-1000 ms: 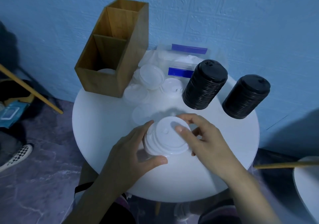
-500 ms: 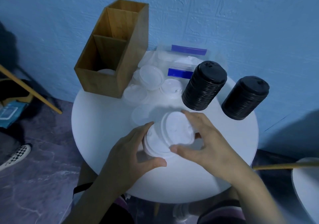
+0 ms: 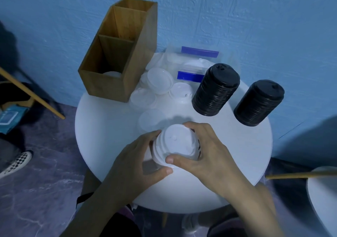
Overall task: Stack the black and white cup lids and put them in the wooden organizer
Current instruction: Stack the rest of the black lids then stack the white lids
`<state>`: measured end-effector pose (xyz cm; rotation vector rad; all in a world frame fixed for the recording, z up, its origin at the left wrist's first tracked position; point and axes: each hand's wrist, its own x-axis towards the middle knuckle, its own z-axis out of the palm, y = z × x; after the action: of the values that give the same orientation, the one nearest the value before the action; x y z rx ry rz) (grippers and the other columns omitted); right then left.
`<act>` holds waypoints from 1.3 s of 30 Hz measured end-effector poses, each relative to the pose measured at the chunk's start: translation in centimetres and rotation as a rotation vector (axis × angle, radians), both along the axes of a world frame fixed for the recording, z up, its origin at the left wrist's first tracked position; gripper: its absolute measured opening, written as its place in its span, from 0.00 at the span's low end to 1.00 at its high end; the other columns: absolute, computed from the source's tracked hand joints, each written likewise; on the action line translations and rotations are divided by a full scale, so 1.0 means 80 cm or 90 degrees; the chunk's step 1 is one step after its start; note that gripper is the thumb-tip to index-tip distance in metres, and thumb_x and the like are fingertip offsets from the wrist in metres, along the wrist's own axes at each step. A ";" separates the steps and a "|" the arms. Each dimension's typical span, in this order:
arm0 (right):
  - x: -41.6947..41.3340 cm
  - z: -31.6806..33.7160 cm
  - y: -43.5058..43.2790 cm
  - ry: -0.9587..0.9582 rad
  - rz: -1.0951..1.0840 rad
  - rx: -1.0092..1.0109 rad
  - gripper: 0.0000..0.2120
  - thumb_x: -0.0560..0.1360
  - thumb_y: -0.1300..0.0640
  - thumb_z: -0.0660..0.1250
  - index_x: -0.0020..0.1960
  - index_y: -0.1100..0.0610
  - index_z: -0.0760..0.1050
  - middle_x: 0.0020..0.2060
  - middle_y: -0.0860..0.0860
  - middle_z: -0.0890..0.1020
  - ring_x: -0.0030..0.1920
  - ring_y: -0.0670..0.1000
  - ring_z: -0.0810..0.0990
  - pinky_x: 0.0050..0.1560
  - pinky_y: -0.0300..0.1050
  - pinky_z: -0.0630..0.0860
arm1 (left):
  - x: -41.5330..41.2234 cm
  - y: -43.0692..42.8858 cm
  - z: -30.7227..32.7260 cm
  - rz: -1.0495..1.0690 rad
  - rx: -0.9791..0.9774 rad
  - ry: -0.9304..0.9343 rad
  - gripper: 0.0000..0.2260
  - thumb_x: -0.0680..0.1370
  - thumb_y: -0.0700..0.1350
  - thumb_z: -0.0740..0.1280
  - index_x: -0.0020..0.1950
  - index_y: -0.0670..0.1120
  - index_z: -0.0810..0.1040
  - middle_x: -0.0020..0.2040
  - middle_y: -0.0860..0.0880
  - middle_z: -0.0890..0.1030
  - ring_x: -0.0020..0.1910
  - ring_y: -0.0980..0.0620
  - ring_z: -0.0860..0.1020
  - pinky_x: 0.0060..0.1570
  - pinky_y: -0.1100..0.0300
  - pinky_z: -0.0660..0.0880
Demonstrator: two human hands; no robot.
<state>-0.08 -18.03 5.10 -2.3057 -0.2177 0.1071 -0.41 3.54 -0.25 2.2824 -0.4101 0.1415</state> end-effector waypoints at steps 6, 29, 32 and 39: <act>-0.002 0.005 -0.015 0.031 0.095 -0.060 0.44 0.70 0.29 0.68 0.80 0.38 0.55 0.66 0.26 0.62 0.66 0.32 0.65 0.61 0.29 0.65 | 0.000 -0.004 0.001 0.023 -0.027 -0.002 0.33 0.64 0.68 0.73 0.66 0.69 0.67 0.62 0.72 0.74 0.60 0.70 0.73 0.53 0.78 0.67; 0.039 -0.024 -0.012 0.114 0.100 0.272 0.15 0.82 0.49 0.64 0.67 0.49 0.79 0.59 0.44 0.84 0.59 0.47 0.82 0.62 0.50 0.78 | -0.004 0.027 0.001 0.004 -0.029 0.039 0.36 0.61 0.68 0.73 0.66 0.78 0.60 0.65 0.78 0.68 0.62 0.77 0.68 0.53 0.79 0.67; 0.071 -0.033 -0.001 0.001 0.032 0.151 0.13 0.80 0.53 0.70 0.63 0.41 0.80 0.55 0.33 0.83 0.51 0.41 0.82 0.58 0.47 0.77 | -0.002 0.043 0.006 0.020 0.002 0.049 0.38 0.60 0.74 0.71 0.66 0.78 0.60 0.64 0.80 0.66 0.62 0.79 0.66 0.55 0.75 0.64; 0.097 -0.040 0.020 -0.135 0.129 -0.121 0.13 0.76 0.43 0.72 0.59 0.44 0.82 0.72 0.40 0.73 0.73 0.41 0.66 0.71 0.36 0.65 | -0.001 0.072 0.015 0.080 -0.022 0.052 0.35 0.62 0.71 0.74 0.64 0.79 0.61 0.62 0.81 0.68 0.60 0.78 0.68 0.53 0.73 0.67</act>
<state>7.67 -16.45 1.88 -2.4791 -0.5721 -0.0167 -0.48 9.28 0.94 2.2707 -0.2201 0.1178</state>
